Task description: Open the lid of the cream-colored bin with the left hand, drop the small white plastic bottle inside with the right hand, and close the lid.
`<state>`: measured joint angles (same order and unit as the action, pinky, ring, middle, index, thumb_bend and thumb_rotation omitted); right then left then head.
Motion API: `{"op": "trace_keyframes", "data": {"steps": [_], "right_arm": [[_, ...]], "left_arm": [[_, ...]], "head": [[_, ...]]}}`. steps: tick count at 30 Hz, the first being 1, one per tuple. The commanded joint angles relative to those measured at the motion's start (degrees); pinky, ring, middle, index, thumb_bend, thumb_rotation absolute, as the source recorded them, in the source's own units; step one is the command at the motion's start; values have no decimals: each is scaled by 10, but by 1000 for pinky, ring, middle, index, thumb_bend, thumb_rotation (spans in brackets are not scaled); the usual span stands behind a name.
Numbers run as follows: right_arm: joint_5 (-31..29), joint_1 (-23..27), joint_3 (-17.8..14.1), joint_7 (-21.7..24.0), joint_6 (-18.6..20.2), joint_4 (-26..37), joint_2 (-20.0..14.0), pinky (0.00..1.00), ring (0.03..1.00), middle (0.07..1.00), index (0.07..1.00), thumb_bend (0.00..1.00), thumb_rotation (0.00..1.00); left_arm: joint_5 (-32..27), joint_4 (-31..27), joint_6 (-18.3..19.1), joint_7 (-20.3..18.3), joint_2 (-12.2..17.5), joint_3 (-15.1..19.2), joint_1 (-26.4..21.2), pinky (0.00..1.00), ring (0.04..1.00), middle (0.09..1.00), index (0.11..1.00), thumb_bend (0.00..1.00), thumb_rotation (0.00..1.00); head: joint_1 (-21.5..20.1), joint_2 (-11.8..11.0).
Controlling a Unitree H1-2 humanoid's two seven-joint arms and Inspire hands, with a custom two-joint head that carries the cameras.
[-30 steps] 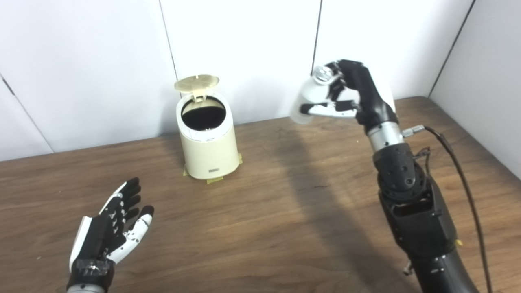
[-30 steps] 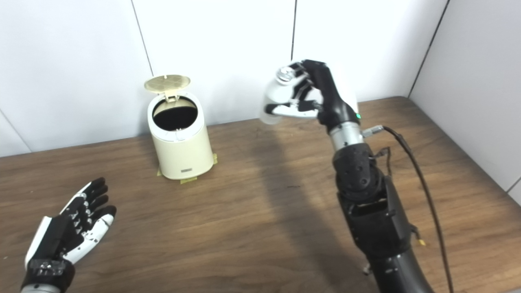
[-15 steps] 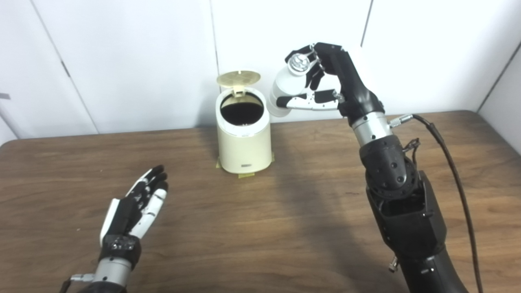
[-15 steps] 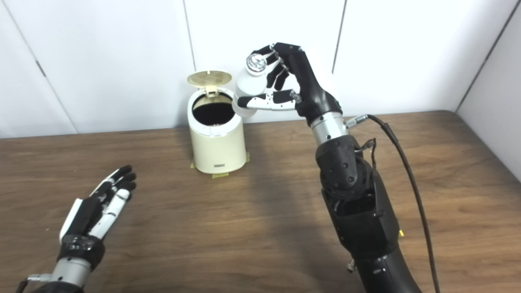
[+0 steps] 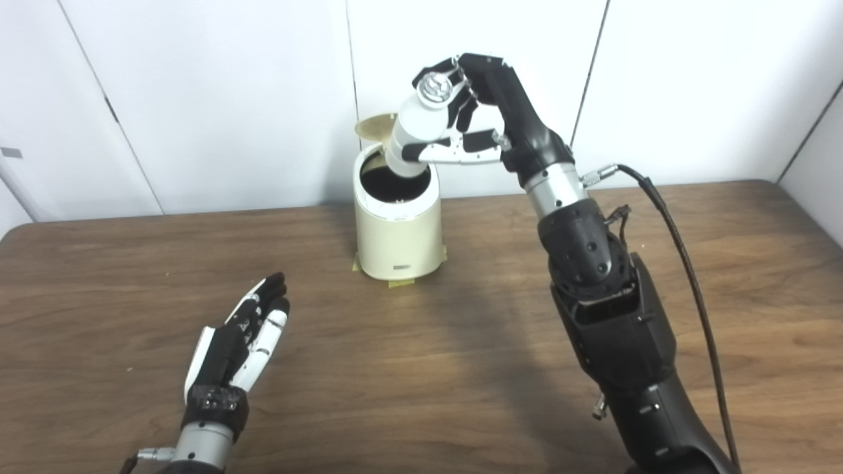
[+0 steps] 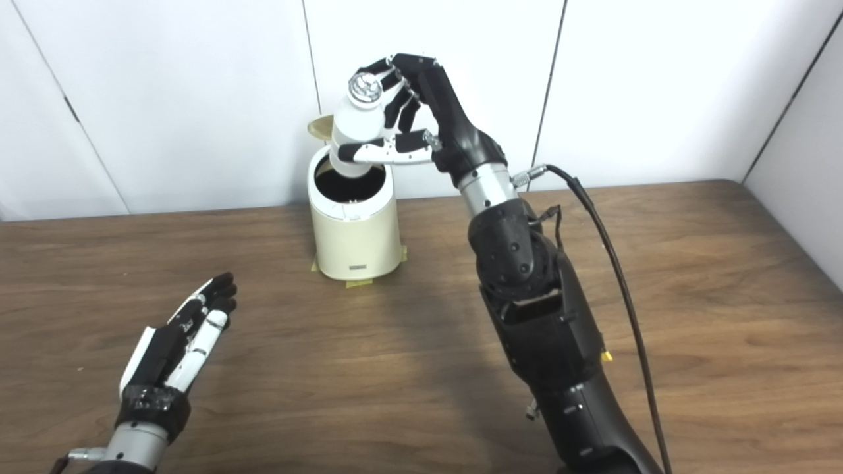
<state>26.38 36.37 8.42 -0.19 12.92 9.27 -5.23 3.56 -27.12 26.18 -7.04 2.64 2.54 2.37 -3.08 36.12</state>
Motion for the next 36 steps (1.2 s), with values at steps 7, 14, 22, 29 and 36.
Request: {"op": "trace_keyframes", "data": {"steps": [7,14,22,29,36], "right_arm": [[21,38,-2,-56,-63,-61,8,284,363,491,543,510,0],[19,43,-1,-79,-102,-122,11,304,369,489,532,512,0],[23,55,5,-111,-134,-187,31,315,371,490,532,512,0],[28,65,13,-144,-179,-241,39,321,378,499,529,513,0],[28,73,13,-170,-214,-284,40,319,394,508,533,503,0]], "left_arm": [[-2,-37,-4,7,9,-5,4,903,919,915,922,348,582],[-3,-49,2,8,7,-7,6,906,913,910,920,357,544],[-6,-57,5,8,8,-3,4,939,913,910,923,355,549],[0,-62,5,10,9,-4,8,916,904,904,921,356,551],[1,-61,-2,11,11,-5,9,904,902,901,911,366,559]], "head": [[5,3],[15,4],[18,6],[16,11],[20,14]]}}
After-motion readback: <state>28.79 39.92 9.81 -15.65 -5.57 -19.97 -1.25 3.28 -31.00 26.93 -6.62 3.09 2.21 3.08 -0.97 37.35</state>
